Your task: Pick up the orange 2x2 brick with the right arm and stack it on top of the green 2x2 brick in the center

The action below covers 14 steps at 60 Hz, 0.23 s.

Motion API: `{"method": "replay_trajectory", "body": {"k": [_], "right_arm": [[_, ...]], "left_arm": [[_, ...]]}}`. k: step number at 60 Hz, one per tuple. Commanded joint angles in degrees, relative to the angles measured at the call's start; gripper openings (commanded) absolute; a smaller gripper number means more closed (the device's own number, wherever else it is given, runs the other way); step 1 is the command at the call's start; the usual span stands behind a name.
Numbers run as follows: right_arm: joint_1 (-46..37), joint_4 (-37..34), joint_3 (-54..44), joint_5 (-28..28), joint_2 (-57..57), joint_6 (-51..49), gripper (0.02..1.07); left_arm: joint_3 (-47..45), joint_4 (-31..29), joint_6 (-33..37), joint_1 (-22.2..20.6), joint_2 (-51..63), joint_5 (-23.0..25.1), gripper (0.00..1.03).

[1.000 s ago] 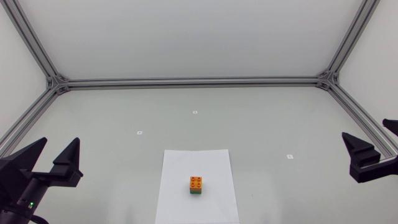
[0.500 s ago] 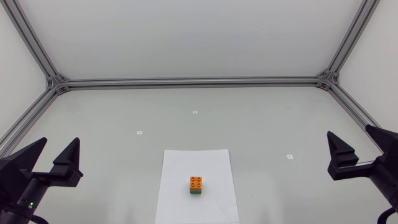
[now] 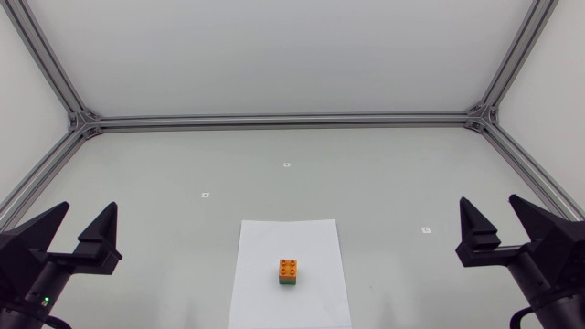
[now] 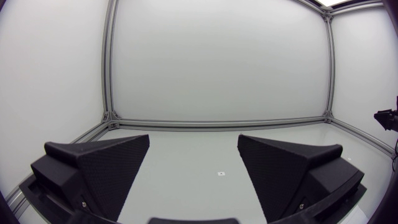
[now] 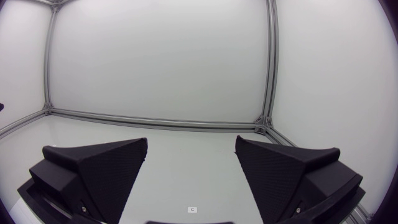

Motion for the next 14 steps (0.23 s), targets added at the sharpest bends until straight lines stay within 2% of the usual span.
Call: {"method": "replay_trajectory", "body": {"k": [1,14], "right_arm": [[0.4,1.4,-1.6,-0.1,-0.5,2.3,1.02],[0.4,1.4,-1.6,-0.1,-0.5,2.3,1.02]], "left_arm": [[-2.3,-0.8,0.7,0.2,-0.5,0.3,0.99],[-2.3,-0.8,0.7,0.2,-0.5,0.2,0.99]]}}
